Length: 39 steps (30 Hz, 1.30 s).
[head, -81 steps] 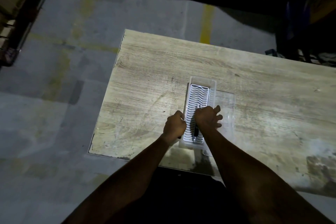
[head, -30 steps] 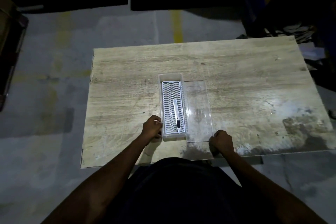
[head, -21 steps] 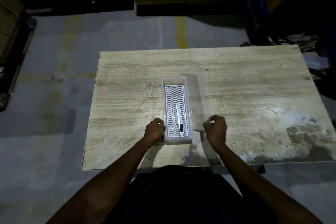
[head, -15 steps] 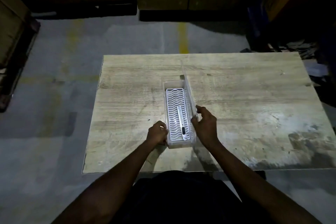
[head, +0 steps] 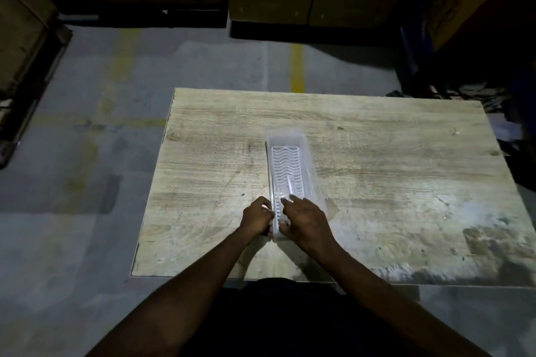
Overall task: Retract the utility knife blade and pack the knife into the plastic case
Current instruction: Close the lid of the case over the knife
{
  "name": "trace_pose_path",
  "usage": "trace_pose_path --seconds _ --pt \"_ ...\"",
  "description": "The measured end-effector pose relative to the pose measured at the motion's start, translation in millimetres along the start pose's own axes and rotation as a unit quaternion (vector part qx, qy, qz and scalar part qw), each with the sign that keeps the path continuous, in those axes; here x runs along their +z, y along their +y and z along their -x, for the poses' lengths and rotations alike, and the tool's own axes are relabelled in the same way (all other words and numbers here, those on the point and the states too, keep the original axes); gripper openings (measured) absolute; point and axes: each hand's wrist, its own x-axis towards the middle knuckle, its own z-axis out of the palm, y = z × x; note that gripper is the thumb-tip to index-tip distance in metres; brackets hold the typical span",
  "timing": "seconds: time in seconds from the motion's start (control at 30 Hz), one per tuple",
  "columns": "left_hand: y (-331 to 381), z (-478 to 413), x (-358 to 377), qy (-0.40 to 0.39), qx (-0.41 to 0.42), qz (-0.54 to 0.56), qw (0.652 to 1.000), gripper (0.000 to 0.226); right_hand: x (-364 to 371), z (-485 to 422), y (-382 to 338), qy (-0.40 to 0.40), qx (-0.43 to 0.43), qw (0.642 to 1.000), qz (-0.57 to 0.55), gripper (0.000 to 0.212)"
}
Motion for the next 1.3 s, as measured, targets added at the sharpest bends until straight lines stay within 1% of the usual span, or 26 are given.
trace_pose_path --seconds 0.07,0.17,0.3,0.37,0.4,0.43,0.47,0.53,0.6,0.63,0.7,0.8,0.83,0.87,0.97,1.0,1.03,1.07,1.1,1.23,1.3 --pt "0 0 -1 -0.004 -0.012 0.015 1.000 0.020 9 12 -7 -0.032 0.016 0.999 0.001 0.051" --pt "-1 1 -1 -0.017 -0.034 0.054 0.998 0.013 16 21 -16 -0.061 0.016 0.998 0.028 0.045" --pt "-1 3 -1 -0.016 -0.029 0.055 0.998 0.019 15 18 -20 -0.050 -0.003 0.998 0.038 0.028" --pt "0 4 -2 -0.011 -0.032 0.057 0.998 0.024 18 18 -20 -0.081 -0.005 0.997 0.017 0.020" --pt "-1 4 -3 -0.014 -0.043 0.072 0.996 0.025 19 18 -20 -0.103 0.015 0.995 -0.005 0.018" --pt "-1 4 -3 -0.022 -0.059 0.098 0.993 0.025 20 18 -20 -0.125 0.051 0.990 -0.033 0.021" --pt "-3 5 -5 -0.033 -0.075 0.118 0.990 0.025 21 19 -18 -0.130 0.095 0.985 -0.064 0.024" --pt "-5 5 -6 -0.059 -0.088 0.116 0.988 0.022 20 19 -12 -0.083 0.183 0.971 -0.131 0.024" --pt "-8 9 -6 -0.084 -0.078 0.097 0.989 0.020 20 23 -1 -0.010 0.239 0.958 -0.156 0.019" --pt "-10 11 -5 -0.098 -0.071 0.090 0.989 0.024 20 27 7 0.006 0.265 0.950 -0.164 0.019" --pt "-15 15 -4 -0.120 -0.065 0.080 0.987 0.034 21 36 26 -0.001 0.315 0.930 -0.190 0.025" --pt "-22 18 -1 -0.121 -0.048 0.066 0.989 0.040 21 47 51 -0.030 0.375 0.891 -0.255 0.038" --pt "-24 18 0 -0.116 -0.044 0.065 0.990 0.040 22 49 56 -0.040 0.402 0.867 -0.290 0.042" --pt "-26 18 1 -0.109 -0.043 0.065 0.991 0.041 23 51 60 -0.053 0.436 0.837 -0.327 0.043" --pt "-30 15 3 -0.100 -0.034 0.052 0.993 0.040 27 52 63 -0.074 0.523 0.733 -0.428 0.036" --pt "-31 14 3 -0.099 -0.032 0.047 0.994 0.040 29 52 63 -0.073 0.535 0.714 -0.446 0.033" --pt "-31 13 3 -0.096 -0.028 0.042 0.994 0.039 30 52 63 -0.073 0.539 0.707 -0.452 0.031" --pt "-31 12 3 -0.093 -0.024 0.034 0.995 0.039 30 51 63 -0.078 0.537 0.711 -0.448 0.029" --pt "-32 11 3 -0.089 -0.019 0.023 0.996 0.039 31 50 63 -0.085 0.528 0.724 -0.436 0.029" --pt "-34 7 5 -0.085 0.005 -0.022 0.996 0.045 34 47 65 -0.133 0.450 0.811 -0.350 0.036" --pt "-34 6 7 -0.083 0.017 -0.044 0.995 0.049 36 45 66 -0.139 0.428 0.828 -0.334 0.044"
